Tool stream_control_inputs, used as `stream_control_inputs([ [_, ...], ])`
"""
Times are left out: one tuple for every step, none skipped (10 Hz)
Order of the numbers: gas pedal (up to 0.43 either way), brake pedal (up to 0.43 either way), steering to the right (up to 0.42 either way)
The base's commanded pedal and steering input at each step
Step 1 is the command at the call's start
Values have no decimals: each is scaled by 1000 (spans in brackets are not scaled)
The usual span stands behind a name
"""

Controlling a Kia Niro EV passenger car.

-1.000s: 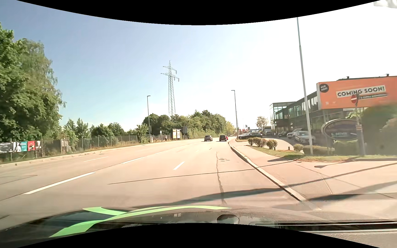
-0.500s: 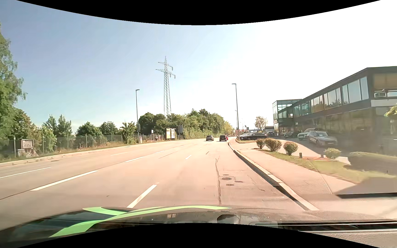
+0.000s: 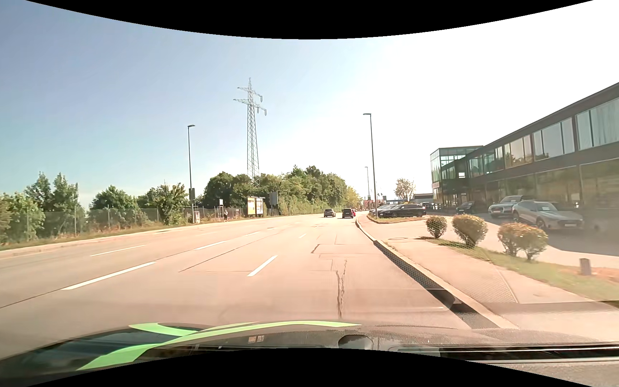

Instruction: Follow the waypoints while adhering to traffic rules and regulations

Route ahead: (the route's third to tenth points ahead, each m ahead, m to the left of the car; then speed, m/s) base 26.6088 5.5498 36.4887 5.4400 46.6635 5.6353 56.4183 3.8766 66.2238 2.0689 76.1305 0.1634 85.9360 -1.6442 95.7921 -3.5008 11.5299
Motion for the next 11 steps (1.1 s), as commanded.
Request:
stream_control_inputs([
  [130, 0, 7],
  [130, 0, 7],
  [130, 0, 7],
  [130, 0, 7],
  [130, 0, 6],
  [130, 0, 6],
  [130, 0, 7],
  [130, 0, 6],
  [130, 0, 6],
  [130, 0, 7],
  [130, 0, 6],
])
